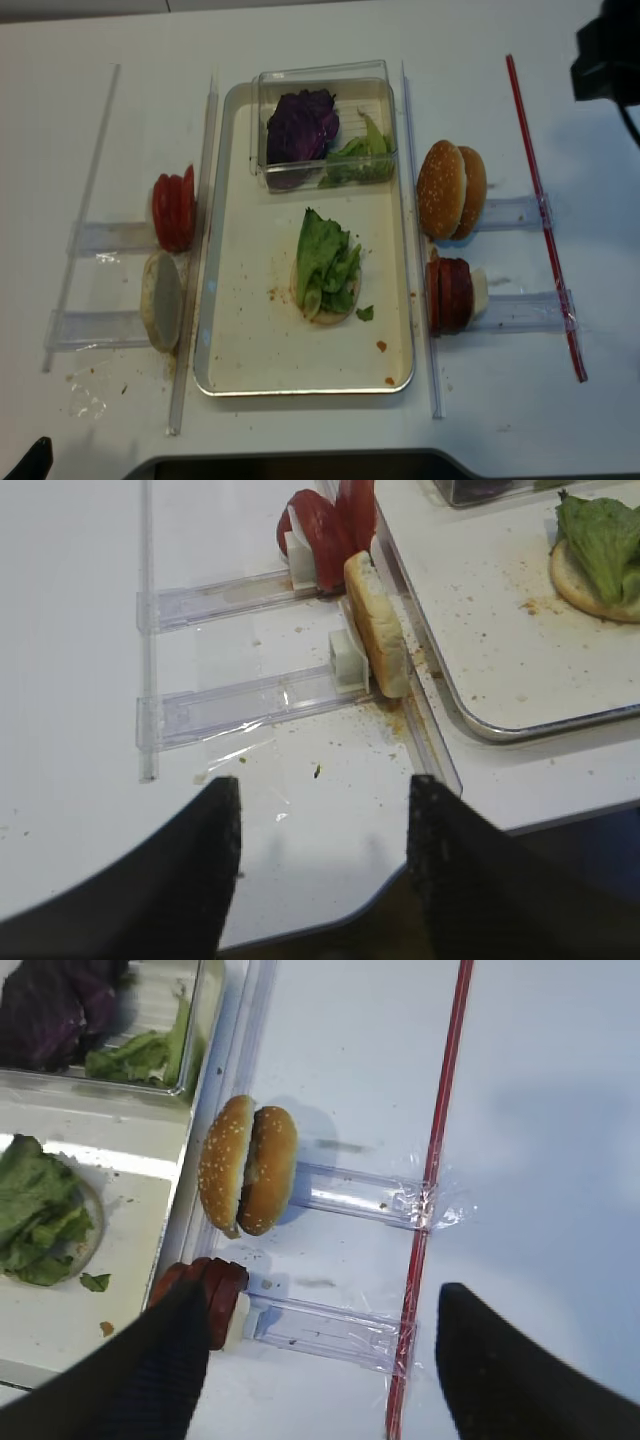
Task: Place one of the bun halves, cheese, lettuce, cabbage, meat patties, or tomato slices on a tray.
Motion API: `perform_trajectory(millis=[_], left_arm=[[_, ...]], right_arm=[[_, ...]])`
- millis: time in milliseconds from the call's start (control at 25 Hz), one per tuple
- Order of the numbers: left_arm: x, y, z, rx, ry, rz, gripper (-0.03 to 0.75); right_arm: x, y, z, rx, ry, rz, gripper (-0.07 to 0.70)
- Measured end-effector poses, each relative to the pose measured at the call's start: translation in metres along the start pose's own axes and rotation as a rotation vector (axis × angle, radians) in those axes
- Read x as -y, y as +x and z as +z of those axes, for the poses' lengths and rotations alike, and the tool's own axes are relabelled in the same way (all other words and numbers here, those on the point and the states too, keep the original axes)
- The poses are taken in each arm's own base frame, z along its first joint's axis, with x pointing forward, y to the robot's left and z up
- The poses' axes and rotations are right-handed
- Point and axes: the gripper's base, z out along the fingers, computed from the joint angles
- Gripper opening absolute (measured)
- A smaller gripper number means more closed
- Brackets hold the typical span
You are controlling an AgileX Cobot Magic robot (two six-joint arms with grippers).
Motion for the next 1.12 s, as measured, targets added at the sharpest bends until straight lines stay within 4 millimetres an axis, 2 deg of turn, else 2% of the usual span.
perform_trajectory(millis=[240, 360, 840, 1120], left_arm=[[0.000, 0.000, 0.000, 0.000, 0.000, 0.000, 0.358], [0.000, 0.000, 0.000, 0.000, 0.000, 0.000, 0.358], [0.000, 0.000, 0.000, 0.000, 0.000, 0.000, 0.358], [0.000, 0.000, 0.000, 0.000, 0.000, 0.000, 0.358]], right_arm=[[-0.002, 0.023, -0.046, 0.138, -0.006, -0.008, 0.489], [-0.002, 0.039, -0.058, 0.175, -0.008, -0.010, 0.468], [0.003, 0.135, -0.024, 0.065, -0.016, -0.010, 0.456], [0.006, 0.174, -0.014, 0.074, -0.011, -0.116, 0.456]])
